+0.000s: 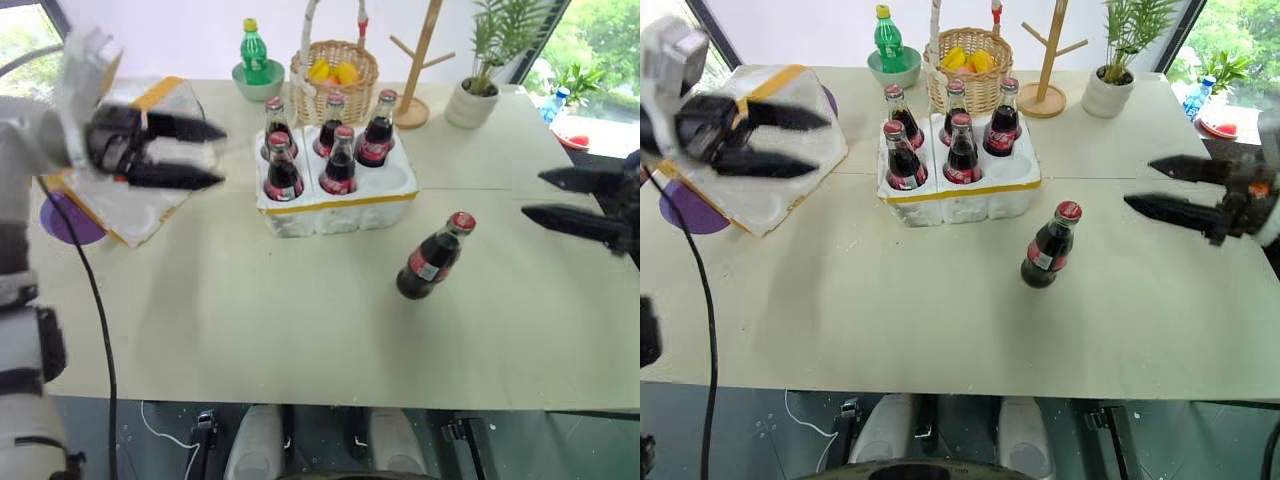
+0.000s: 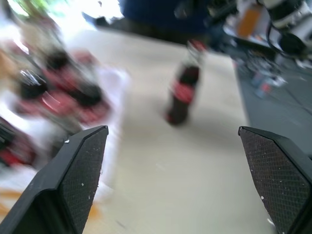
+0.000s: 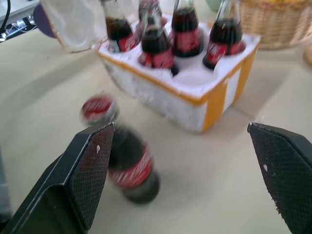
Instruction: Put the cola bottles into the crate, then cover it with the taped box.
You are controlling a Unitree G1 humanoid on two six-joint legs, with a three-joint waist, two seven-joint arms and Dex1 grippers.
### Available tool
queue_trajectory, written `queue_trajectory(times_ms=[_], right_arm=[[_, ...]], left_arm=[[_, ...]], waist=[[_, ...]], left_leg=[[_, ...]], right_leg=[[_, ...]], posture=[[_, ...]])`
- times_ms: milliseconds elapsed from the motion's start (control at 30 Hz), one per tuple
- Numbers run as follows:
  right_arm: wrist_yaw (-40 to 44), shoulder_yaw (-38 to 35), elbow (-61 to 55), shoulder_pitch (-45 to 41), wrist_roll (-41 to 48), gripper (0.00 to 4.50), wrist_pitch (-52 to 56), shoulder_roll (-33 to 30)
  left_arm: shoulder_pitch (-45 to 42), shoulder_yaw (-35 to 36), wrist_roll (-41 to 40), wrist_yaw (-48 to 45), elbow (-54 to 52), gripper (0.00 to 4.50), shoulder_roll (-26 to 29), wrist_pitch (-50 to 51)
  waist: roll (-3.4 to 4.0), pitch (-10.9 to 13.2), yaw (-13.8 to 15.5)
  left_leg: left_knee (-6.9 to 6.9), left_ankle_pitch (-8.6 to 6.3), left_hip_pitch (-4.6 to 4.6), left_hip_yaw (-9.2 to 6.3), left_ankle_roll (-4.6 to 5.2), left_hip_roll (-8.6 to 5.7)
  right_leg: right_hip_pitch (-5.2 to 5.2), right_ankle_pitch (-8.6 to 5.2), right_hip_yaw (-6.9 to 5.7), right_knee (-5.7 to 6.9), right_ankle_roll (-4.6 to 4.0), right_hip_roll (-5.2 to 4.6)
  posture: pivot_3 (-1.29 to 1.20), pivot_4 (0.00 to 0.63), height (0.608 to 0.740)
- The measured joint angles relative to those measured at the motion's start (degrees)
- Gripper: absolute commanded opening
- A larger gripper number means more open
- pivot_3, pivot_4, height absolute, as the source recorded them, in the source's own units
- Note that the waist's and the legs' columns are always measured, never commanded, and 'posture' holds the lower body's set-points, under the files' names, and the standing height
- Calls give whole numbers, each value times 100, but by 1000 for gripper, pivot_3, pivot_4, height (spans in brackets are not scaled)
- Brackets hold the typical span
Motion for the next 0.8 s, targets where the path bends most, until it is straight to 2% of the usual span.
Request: queue_trajectory(times_ms=[133,300,600,800], right_arm=[[-609,-39,-979,707,107,4500,-9,783],[-1407,445,-1561,1053,25,4500,-268,1521],[-2229,1363,-1519,1013,-97,4500,-628,2184],[-2525,2159,-1059,453,-365,4500,-904,2545]], left_arm=[[326,-34,-117,103,-698,4481,-18,-24],[460,-164,-115,398,-952,4481,-296,-67],[446,-218,-117,605,-985,4481,-402,-163],[427,-251,-115,623,-986,4481,-427,-206]], waist=[[0,0,-3],[-4,-5,0],[-3,-5,-3],[-3,-4,-17]], left_leg=[[-2,2,54,-8,-6,0],[-4,-1,49,-6,1,-5],[-4,-9,49,-3,14,-5],[-4,-9,50,-1,14,-5]], right_leg=[[46,-8,10,-4,-16,-1],[39,-1,21,-3,-2,2],[37,-2,22,-3,-1,6],[36,-2,25,-4,-1,7]], posture=[[0,150,740],[0,150,740],[0,150,740],[0,150,740]])
